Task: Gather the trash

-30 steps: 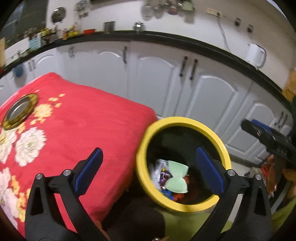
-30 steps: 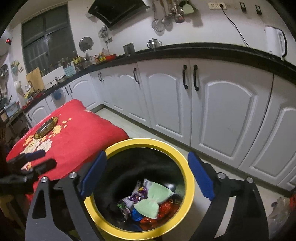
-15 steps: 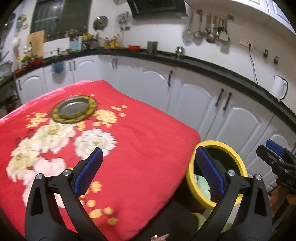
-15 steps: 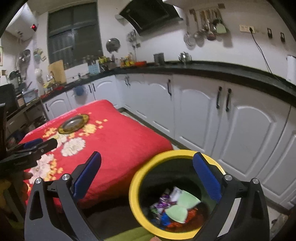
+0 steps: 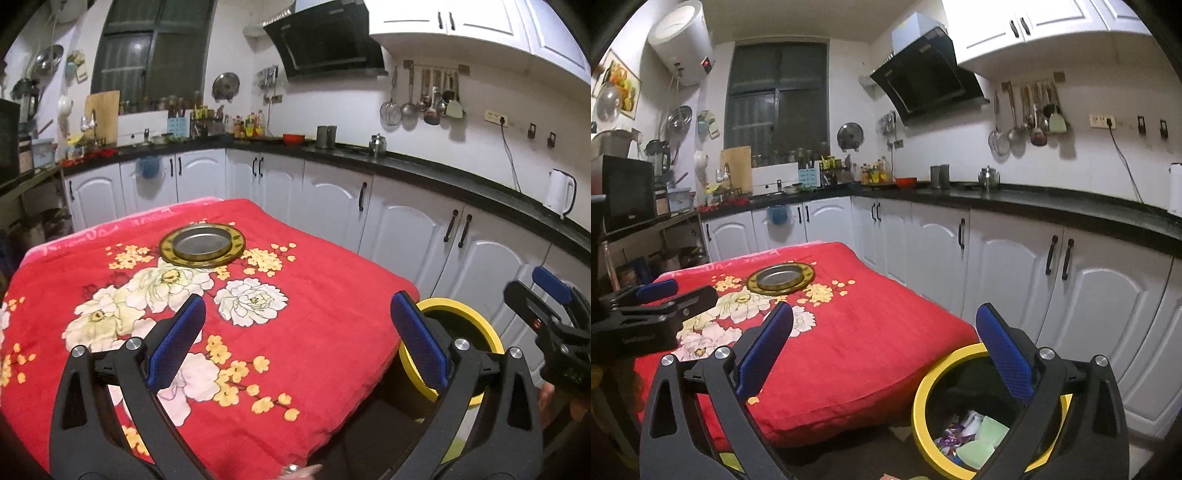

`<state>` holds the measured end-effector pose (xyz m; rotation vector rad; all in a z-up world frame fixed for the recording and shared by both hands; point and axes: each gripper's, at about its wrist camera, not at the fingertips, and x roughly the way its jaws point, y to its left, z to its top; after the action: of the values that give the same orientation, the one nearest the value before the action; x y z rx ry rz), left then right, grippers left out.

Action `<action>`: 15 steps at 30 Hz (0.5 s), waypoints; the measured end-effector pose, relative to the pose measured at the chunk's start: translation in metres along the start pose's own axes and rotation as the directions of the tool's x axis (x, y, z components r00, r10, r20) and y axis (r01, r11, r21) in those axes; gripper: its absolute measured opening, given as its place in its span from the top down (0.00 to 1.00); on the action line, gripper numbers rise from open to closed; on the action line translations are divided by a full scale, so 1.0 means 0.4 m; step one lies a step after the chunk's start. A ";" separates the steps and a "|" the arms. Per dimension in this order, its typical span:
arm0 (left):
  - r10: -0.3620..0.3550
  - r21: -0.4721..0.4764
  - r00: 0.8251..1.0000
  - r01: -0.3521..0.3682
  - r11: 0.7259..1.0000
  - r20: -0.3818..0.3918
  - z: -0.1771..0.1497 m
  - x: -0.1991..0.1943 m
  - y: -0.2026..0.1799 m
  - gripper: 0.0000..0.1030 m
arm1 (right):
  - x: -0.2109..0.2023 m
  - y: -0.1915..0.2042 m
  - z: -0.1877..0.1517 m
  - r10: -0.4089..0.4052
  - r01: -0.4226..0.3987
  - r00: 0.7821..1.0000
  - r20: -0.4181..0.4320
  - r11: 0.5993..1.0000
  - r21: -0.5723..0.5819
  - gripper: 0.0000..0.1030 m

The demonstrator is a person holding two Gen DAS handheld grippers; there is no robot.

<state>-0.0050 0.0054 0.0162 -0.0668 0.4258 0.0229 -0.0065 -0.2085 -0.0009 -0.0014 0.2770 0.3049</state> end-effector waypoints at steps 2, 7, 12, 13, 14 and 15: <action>-0.001 0.002 1.000 0.001 1.000 0.010 -0.020 -0.020 0.002 0.11 | -0.012 0.009 -0.015 -0.007 0.007 0.999 0.036 1.000 0.008 0.06; -0.001 -0.011 0.999 0.002 1.000 0.032 -0.066 -0.055 0.006 0.11 | -0.037 0.014 -0.054 0.001 -0.004 0.996 0.091 0.999 0.033 0.06; -0.035 -0.012 0.998 0.035 0.999 0.044 -0.100 -0.047 -0.002 0.11 | -0.034 0.024 -0.083 0.005 -0.006 0.995 0.104 1.000 0.015 0.06; -0.035 -0.015 0.999 0.035 0.999 0.041 -0.102 -0.043 0.000 0.11 | -0.031 0.027 -0.088 0.002 -0.003 0.995 0.097 1.000 0.006 0.06; -0.038 -0.019 0.998 0.039 0.999 0.039 -0.104 -0.042 0.001 0.11 | -0.028 0.030 -0.090 0.000 -0.001 0.996 0.091 1.000 0.004 0.06; -0.043 -0.026 0.998 0.044 0.999 0.042 -0.105 -0.040 0.004 0.11 | -0.026 0.030 -0.093 -0.001 0.000 0.996 0.087 1.000 0.007 0.06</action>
<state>-0.0368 0.0040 -0.0154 -0.1019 0.3829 -0.0125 -0.0297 -0.2016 -0.0335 0.0184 0.1915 0.3030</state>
